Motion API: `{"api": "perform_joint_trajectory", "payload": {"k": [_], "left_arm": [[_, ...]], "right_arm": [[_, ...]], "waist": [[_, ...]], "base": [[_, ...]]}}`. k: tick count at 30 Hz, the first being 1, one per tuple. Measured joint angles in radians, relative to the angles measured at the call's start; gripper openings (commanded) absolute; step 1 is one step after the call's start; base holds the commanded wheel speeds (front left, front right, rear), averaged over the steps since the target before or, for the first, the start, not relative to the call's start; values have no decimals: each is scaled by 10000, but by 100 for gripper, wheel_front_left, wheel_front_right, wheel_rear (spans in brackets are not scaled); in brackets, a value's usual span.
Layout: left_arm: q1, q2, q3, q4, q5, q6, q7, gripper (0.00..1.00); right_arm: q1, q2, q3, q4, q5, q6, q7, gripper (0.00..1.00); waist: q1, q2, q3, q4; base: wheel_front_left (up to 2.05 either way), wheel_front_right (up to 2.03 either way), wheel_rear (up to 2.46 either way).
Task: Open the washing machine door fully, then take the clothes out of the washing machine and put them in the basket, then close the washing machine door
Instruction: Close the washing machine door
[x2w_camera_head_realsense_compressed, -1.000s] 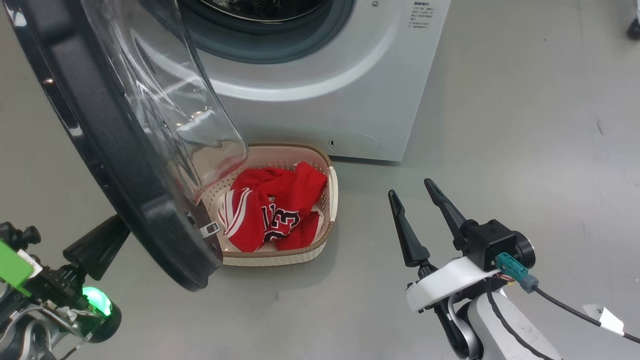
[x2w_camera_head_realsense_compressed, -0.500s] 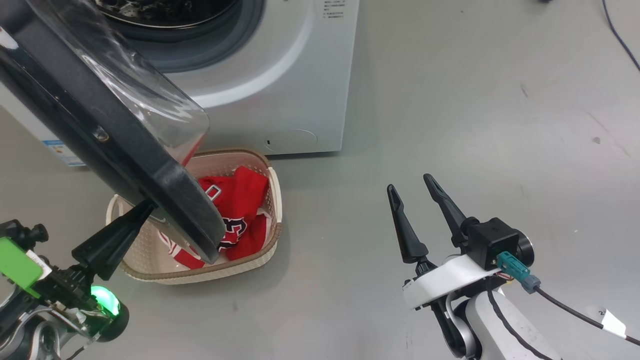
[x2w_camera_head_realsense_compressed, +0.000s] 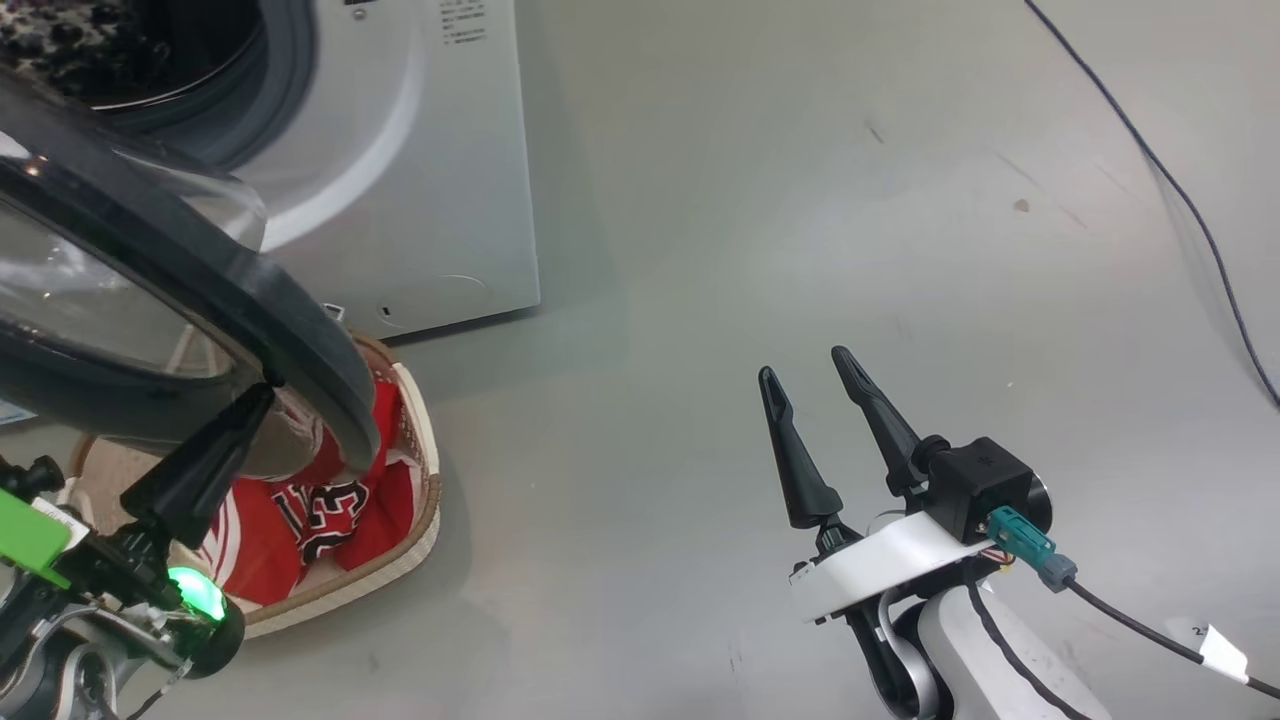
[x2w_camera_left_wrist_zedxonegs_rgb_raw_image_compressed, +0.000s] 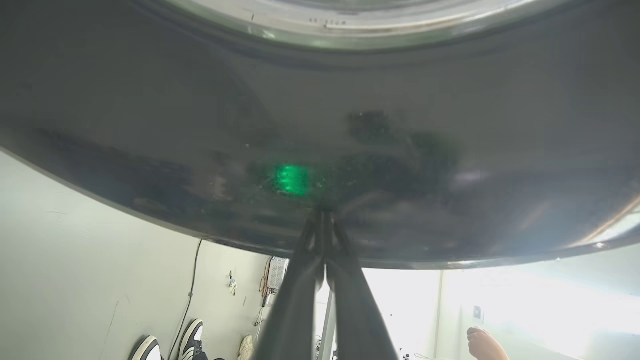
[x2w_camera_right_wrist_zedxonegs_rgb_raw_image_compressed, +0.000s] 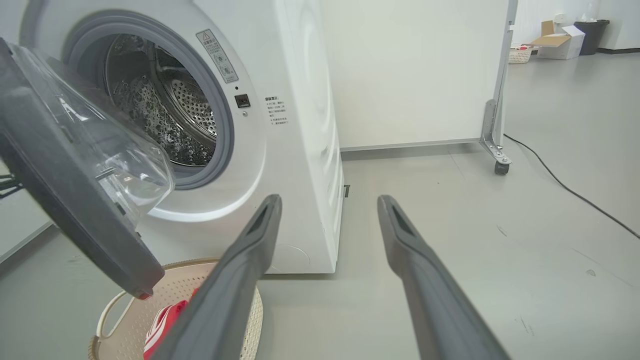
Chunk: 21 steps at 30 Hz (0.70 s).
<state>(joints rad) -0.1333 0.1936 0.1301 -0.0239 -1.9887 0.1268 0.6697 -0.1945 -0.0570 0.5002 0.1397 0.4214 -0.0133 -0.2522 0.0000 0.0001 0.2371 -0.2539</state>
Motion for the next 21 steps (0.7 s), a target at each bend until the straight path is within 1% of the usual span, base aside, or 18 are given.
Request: {"api": "perform_joint_trajectory", "payload": {"k": [6,10,11,21], "left_arm": [[-34,-50,224,290,0,0,-823,0],[-237,-349,673,782,-339,0,-1699,0],[-237,-349,673,782,-339,0,-1699,0],[-1152,-362,1361,1078,-161,2,-3480,0]], "right_arm": [[74,0,13,-134,98,-159,0,100],[209,4,77,-184,199,-163,0,100],[209,4,77,-184,199,-163,0,100],[385,19,192,-387,384,-261,0,100]], "waist": [[0,0,66,-804],[0,0,110,-1300],[0,0,110,-1300],[0,0,180,-2374]], "base": [[0,0,0],[0,0,0],[0,0,0],[0,0,0]]}}
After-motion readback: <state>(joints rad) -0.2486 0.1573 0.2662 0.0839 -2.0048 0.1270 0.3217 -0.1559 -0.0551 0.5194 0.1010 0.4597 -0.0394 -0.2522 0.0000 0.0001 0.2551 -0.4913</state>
